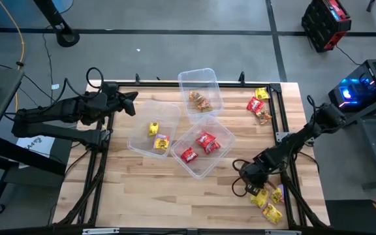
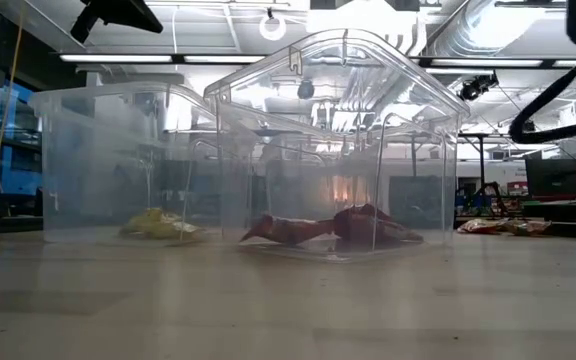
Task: Sort candy
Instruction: Put the yellow candy into the bottom left transparent bin
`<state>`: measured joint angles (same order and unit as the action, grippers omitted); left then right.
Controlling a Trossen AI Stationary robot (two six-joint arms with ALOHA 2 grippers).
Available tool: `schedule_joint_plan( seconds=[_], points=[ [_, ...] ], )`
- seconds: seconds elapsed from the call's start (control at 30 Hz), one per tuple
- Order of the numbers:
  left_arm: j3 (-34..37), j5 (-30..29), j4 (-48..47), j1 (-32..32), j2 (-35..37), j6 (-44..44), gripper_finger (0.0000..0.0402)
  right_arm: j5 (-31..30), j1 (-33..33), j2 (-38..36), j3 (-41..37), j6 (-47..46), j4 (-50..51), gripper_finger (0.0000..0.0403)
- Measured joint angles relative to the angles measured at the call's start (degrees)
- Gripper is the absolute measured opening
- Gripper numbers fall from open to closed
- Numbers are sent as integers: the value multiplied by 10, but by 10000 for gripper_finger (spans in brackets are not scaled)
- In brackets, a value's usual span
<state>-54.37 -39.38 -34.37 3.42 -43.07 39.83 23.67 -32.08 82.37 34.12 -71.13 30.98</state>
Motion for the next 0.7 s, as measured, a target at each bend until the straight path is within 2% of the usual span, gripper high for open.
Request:
schedule_joint_plan(
  seconds=[0.13, 0.3, 0.47, 0.6, 0.7],
  points=[
    [0, -2, 4, 0, 0, -5, 0, -18, 33, -27, 49, 48, 58, 2],
    [0, -3, 31, 0, 0, -31, 0, -89, 87, -80, 156, 125, 227, 1],
    [0, -3, 45, 0, 0, -45, 0, -176, 153, -120, 297, 182, 376, 0],
    [0, -3, 43, 0, 0, -45, 0, -232, 204, -128, 395, 221, 433, 0],
    [0, -3, 43, 0, 0, -45, 0, -267, 234, -127, 430, 234, 438, 0]
  ],
)
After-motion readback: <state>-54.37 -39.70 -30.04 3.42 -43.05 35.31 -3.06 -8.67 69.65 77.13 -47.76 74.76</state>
